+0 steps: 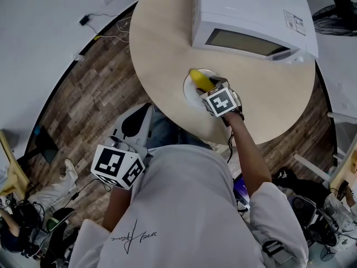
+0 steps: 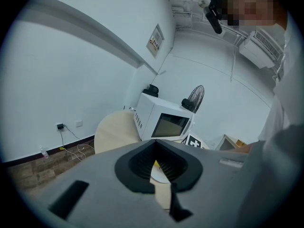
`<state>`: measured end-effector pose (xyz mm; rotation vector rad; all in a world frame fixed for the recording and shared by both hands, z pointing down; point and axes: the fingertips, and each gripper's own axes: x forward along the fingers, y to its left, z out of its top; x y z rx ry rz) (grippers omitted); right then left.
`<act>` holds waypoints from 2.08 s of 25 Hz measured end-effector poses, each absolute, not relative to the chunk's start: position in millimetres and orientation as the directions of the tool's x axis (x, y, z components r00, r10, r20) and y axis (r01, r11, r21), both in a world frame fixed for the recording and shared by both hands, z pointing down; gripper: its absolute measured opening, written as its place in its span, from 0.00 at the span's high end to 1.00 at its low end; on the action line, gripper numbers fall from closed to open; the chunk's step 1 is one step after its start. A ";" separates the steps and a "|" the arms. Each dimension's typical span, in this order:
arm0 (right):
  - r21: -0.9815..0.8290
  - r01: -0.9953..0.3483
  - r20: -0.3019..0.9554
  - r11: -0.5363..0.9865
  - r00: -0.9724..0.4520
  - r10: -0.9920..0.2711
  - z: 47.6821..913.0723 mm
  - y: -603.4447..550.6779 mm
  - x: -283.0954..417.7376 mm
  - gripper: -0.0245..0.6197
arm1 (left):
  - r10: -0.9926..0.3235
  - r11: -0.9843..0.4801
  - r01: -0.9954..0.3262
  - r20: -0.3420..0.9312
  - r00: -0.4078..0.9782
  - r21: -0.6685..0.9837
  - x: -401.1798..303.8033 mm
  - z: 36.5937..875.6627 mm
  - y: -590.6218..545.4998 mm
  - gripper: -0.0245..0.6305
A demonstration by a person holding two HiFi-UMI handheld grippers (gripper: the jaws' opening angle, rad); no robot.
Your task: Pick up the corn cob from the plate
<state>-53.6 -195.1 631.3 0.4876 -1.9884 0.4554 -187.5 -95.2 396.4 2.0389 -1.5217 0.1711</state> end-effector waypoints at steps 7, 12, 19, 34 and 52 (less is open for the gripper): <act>-0.105 -0.526 0.893 0.844 -0.423 -0.152 627.1 -194.8 -53.1 0.54 | -0.838 -0.176 -0.907 0.425 0.342 0.383 -187.6 395.2 -94.2 0.97; -0.126 -0.551 0.882 0.825 -0.442 -0.160 622.7 -195.6 -51.0 0.54 | -0.839 -0.183 -0.905 0.419 0.348 0.384 -183.2 393.4 -94.8 0.97; -0.117 -0.566 0.879 0.816 -0.441 -0.180 613.5 -195.2 -43.2 0.54 | -0.831 -0.205 -0.905 0.423 0.362 0.372 -173.3 394.0 -93.5 0.97; -0.118 -0.595 0.858 0.795 -0.464 -0.220 600.5 -187.6 -32.2 0.54 | -0.819 -0.246 -0.896 0.414 0.397 0.370 -155.0 393.0 -83.2 0.97; -0.141 -0.633 0.829 0.761 -0.495 -0.258 582.5 -179.1 -20.7 0.54 | -0.831 -0.257 -0.892 0.386 0.401 0.373 -145.9 385.0 -80.9 0.97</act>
